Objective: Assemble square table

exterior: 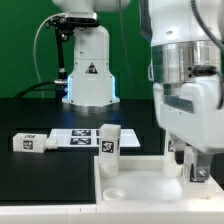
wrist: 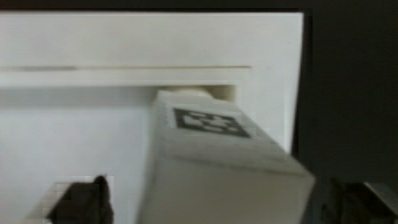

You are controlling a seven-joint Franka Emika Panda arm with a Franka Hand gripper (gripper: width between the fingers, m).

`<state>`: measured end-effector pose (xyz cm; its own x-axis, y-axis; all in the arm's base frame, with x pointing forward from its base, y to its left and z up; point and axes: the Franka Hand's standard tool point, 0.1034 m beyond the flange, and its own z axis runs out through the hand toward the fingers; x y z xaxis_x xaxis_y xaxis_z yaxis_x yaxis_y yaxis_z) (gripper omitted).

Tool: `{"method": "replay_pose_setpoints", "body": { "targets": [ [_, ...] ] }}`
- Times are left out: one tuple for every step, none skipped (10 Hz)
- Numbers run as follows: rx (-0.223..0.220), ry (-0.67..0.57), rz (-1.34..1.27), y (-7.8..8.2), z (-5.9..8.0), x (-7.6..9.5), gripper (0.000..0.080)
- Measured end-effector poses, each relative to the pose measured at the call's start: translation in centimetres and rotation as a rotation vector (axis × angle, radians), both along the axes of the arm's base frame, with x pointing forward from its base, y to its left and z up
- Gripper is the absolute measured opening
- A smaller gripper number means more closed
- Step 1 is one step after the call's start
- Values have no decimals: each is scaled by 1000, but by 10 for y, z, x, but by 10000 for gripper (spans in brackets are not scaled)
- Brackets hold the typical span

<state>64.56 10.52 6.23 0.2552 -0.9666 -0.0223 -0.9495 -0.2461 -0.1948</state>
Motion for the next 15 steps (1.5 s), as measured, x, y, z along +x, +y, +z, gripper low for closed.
{"method": "replay_pose_setpoints", "body": {
  "targets": [
    [-19,16,94,8,1,0,640],
    [-34,3,158,5,1,2,647],
    [-45,1,208,3,0,2,647],
    [-57,-4,277,3,0,2,647],
    [-85,-13,402,4,2,2,649],
    [-122,-36,618,6,9,4,649],
    [-133,-47,694,4,13,4,649],
    [-135,-42,698,4,9,3,623],
    [-136,-42,703,4,9,3,623],
    [-135,-42,702,3,9,3,451],
    [-132,-41,686,4,9,3,451],
    [-131,-34,667,0,8,2,295],
    [-132,-34,666,-1,8,2,294],
    [-99,-5,493,-1,9,0,294],
    [-80,15,345,-2,11,-1,293]
  ]
}}
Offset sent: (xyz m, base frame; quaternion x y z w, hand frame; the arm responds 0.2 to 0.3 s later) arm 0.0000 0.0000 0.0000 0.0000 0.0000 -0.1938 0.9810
